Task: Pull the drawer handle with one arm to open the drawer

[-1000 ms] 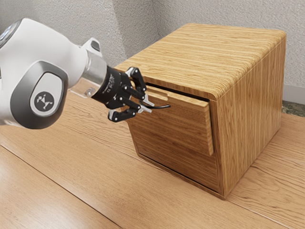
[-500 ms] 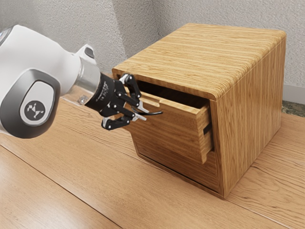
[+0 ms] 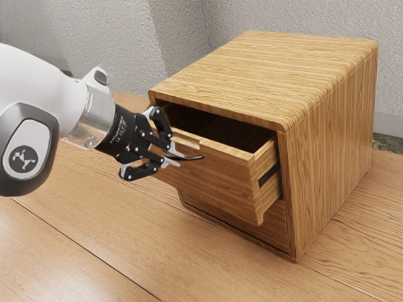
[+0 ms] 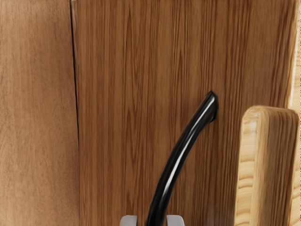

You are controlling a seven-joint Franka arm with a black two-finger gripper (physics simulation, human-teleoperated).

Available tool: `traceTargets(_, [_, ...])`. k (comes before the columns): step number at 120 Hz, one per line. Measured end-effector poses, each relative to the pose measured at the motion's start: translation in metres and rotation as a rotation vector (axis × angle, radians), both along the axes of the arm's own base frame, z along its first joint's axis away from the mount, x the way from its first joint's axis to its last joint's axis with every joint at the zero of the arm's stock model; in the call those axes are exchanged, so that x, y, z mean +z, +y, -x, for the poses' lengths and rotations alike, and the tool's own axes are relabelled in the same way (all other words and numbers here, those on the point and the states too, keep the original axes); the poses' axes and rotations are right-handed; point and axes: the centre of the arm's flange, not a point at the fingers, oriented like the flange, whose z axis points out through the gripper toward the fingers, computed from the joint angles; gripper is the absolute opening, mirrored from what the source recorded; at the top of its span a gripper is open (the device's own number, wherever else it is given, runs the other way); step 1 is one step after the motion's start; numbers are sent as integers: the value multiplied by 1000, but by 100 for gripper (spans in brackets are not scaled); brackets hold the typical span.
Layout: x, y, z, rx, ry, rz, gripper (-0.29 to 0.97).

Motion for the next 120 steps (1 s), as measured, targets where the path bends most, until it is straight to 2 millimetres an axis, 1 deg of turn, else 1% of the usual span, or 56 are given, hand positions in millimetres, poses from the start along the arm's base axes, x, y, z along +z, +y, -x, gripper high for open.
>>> traceTargets(25, [1,8,12,13,-6,4,-3])
traceTargets(61, [-1,17,23,24,11,16,-3])
traceTargets(84, [0,22,36,29,18,21,-3])
traceTargets(120, [3,11,54,-1,12,27,-1])
